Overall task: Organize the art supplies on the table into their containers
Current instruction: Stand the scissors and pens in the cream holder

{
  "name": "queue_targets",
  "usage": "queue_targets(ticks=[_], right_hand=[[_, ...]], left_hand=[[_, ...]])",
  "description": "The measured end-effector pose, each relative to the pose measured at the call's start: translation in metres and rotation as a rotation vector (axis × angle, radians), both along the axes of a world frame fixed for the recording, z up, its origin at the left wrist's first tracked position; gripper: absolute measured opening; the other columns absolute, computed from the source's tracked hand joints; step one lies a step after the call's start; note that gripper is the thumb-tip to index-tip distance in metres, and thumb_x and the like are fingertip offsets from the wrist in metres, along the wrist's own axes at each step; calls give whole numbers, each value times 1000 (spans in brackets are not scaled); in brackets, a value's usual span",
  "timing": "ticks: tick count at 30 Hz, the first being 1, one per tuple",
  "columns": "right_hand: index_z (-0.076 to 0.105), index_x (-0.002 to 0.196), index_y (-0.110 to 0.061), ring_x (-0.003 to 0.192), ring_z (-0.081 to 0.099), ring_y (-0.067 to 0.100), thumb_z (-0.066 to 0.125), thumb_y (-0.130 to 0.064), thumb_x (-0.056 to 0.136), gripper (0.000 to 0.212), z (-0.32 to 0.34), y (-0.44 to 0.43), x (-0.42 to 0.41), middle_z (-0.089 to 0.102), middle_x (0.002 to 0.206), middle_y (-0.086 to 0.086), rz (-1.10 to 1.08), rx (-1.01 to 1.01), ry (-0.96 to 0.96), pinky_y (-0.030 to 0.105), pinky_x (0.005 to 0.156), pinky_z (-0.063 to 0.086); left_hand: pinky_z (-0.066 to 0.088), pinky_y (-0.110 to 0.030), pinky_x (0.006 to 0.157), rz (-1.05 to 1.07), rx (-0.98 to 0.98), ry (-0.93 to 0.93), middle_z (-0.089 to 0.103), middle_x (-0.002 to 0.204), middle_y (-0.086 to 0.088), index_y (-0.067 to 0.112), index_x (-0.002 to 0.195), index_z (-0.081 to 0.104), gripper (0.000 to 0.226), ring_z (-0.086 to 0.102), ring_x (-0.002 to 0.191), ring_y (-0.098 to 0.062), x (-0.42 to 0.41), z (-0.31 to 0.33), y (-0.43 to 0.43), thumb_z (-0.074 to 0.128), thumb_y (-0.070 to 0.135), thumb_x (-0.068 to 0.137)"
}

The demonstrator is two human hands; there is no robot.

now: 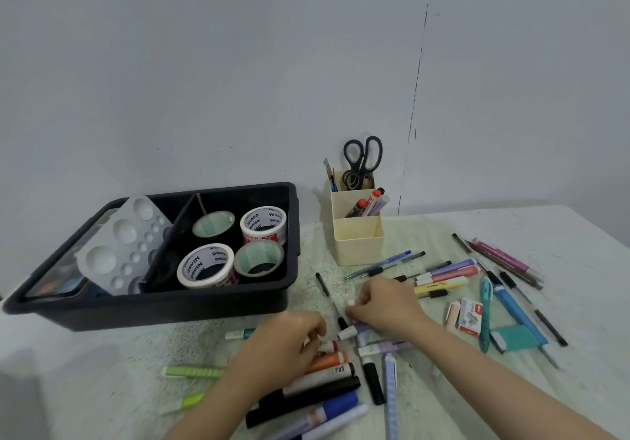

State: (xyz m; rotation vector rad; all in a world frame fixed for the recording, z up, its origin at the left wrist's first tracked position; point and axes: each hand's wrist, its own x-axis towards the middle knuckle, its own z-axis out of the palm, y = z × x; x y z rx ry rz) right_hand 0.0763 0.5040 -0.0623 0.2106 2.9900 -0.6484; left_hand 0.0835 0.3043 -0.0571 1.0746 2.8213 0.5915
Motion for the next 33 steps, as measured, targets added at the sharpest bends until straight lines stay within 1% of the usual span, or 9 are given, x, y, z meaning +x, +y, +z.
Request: queue_targets(ticks=[3, 6, 11, 15, 18, 20, 24, 30, 33], right_hand=[[52, 62, -21, 64, 56, 9, 57, -42, 81, 28, 3, -2, 2, 56, 59, -7, -54, -74, 28, 30, 75, 38], [48, 71, -18, 59, 54, 12, 56, -33, 83, 21, 10, -3, 3, 55, 64, -4, -113, -351, 139, 32, 66, 47], [50, 102, -21, 42, 40, 1, 55, -22, 91, 12, 42, 6, 0, 54, 60, -1, -44, -578, 326, 14, 46, 35], [52, 111, -22, 42, 37, 3, 51, -17, 94, 17, 73, 21, -8, 59, 64, 17, -40, -649, 544, 13, 42, 34], [51, 104, -21, 43, 40, 0, 51, -18, 95, 10, 97, 33, -21, 63, 63, 7, -70, -675, 729, 13, 46, 35], [48, 103, -20, 46, 45, -2, 52, -16, 94, 11, 110, 41, -33, 66, 65, -2, -85, -683, 837, 11, 50, 36], [42, 101, -21, 51, 48, 0, 50, -13, 93, 14, 122, 51, -59, 67, 64, -6, -66, -607, 912, 15, 55, 36], [46, 102, -23, 54, 53, -5, 52, -16, 94, 12, 104, 60, -88, 68, 77, -6, 70, -288, 711, 10, 50, 35], [51, 103, -16, 62, 58, 12, 57, -16, 91, 13, 89, 61, -97, 70, 84, 1, 101, -163, 658, 26, 61, 44]], left_hand=[[44, -19, 76, 13, -66, -14, 59, 100, 12, 27, 103, 59, 15, 52, 89, -4, 5, -1, -8, 52, 29, 89], [45, -21, 79, 14, -100, -38, 58, 101, 12, 28, 108, 59, 20, 53, 93, -4, 4, 1, -9, 53, 29, 88], [47, -24, 82, 2, -133, -125, 54, 99, 10, 26, 101, 61, 18, 52, 93, -5, -3, 3, -5, 56, 28, 84], [48, -18, 74, 20, 47, -252, 57, 90, 15, 30, 94, 56, 13, 54, 82, 0, -7, 8, 0, 59, 23, 84], [49, -19, 70, 57, 234, -278, 60, 89, 12, 30, 102, 58, 17, 57, 80, -1, -10, 27, 8, 62, 21, 87], [50, -19, 70, 83, 363, -295, 60, 90, 10, 34, 109, 57, 27, 59, 81, -2, -16, 44, 13, 61, 18, 88], [53, -20, 77, 122, 627, -184, 61, 88, 7, 36, 100, 56, 37, 61, 83, -5, -34, 79, 28, 62, 3, 84], [51, -15, 75, 239, 949, -29, 64, 94, 3, 30, 92, 53, 35, 64, 83, -6, -84, 105, 57, 63, -2, 84], [50, -14, 70, 216, 994, 6, 62, 88, 3, 23, 94, 54, 31, 63, 73, -1, -105, 103, 74, 61, -6, 85]])
